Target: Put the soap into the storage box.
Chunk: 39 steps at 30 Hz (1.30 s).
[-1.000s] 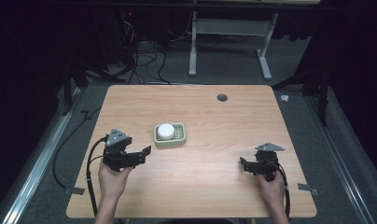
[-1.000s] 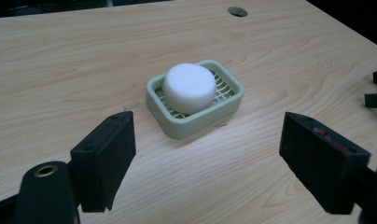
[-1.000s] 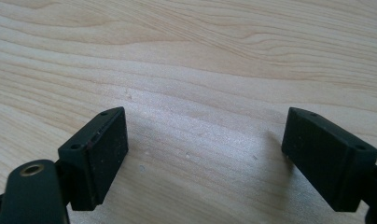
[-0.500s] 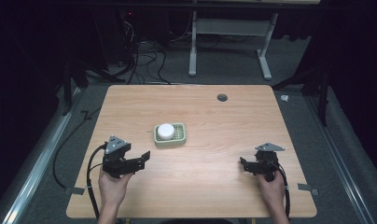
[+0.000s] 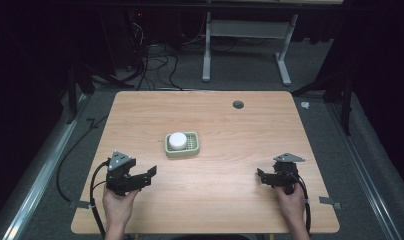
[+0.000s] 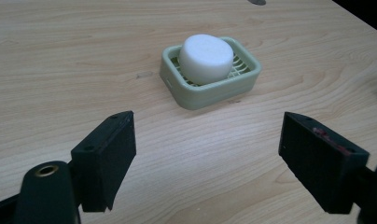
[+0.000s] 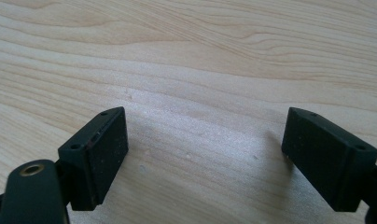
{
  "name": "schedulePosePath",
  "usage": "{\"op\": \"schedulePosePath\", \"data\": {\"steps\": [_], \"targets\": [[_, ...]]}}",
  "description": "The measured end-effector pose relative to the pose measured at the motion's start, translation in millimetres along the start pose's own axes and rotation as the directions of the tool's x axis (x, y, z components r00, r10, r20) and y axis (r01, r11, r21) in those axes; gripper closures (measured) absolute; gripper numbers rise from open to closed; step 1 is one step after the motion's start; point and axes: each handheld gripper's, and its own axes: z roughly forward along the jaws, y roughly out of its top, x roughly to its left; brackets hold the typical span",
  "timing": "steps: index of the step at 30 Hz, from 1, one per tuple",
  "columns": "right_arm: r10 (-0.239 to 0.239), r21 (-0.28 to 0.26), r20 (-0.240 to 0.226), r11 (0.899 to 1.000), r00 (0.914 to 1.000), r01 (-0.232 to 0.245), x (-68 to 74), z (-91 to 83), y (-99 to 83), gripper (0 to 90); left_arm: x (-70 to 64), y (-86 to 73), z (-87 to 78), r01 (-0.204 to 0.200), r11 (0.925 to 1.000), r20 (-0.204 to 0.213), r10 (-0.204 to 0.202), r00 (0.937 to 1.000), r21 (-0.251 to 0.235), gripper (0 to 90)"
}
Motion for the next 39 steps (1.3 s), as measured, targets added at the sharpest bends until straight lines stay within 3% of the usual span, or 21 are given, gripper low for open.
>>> {"op": "schedulePosePath", "data": {"steps": [4, 18, 35, 39], "targets": [[-0.001, 0.0, 0.0, 1.0, 1.0, 0.001, 0.0, 0.0, 0.0, 15.4, 5.1, -4.3, 0.1, 0.003, 0.9999, -0.032, -0.003, 0.9995, 0.013, 19.6], [-0.001, 0.0, 0.001, 1.0, 1.0, 0.001, 0.0, 0.0, 0.0, 15.4, 11.5, -15.8, 7.7, 0.022, 0.999, -0.065, -0.02, 0.9977, 0.04, 20.1], [-0.003, 0.0, 0.0, 1.0, 1.0, 0.003, 0.0, 0.0, -0.1, 15.4, 11.5, -21.1, 25.3, 0.035, 0.9959, -0.05, -0.031, 0.9983, 0.083, 20.4], [-0.003, 0.0, 0.0, 1.0, 1.0, 0.003, -0.1, 0.0, -0.1, 15.4, 10.3, -22.4, 28.5, 0.046, 0.9954, -0.031, -0.044, 0.9986, 0.083, 21.1]]}}
